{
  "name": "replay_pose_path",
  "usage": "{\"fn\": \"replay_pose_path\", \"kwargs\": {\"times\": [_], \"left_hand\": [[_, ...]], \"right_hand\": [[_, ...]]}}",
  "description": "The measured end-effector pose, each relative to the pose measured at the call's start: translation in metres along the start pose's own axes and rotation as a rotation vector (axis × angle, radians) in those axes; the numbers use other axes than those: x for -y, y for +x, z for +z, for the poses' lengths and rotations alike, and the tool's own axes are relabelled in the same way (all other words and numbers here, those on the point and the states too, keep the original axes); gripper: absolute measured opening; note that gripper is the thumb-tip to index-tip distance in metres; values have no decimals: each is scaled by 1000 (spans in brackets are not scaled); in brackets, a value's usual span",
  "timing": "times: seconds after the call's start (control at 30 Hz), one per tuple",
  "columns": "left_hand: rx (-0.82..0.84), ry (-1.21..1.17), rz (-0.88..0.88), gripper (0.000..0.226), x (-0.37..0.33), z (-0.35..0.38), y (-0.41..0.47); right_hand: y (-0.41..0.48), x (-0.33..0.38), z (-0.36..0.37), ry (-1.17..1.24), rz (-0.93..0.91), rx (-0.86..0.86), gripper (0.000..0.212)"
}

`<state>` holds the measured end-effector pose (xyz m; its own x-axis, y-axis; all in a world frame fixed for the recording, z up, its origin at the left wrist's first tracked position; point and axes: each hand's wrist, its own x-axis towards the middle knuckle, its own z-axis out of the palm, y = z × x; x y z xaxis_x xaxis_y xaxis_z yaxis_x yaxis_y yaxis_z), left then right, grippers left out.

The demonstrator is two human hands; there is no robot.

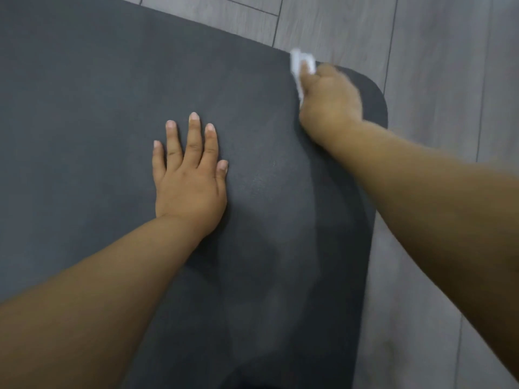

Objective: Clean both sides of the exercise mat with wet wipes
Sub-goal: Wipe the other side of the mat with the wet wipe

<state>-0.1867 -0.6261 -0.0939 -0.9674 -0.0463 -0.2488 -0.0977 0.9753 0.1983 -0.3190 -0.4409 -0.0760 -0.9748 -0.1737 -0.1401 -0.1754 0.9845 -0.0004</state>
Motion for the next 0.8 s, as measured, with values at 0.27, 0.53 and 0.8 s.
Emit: {"fn": "replay_pose_path", "kwargs": {"times": [0.27,0.53,0.8], "left_hand": [[84,6,7,60,4,-4,2],[104,-9,17,61,4,-7,3],[139,-9,15,61,4,-9,3]], "right_hand": [[-47,-48,17,-31,-397,-153,37],[-78,-50,20,141,6,-96,49],[-139,-54,33,174,-326,-57,44]]}}
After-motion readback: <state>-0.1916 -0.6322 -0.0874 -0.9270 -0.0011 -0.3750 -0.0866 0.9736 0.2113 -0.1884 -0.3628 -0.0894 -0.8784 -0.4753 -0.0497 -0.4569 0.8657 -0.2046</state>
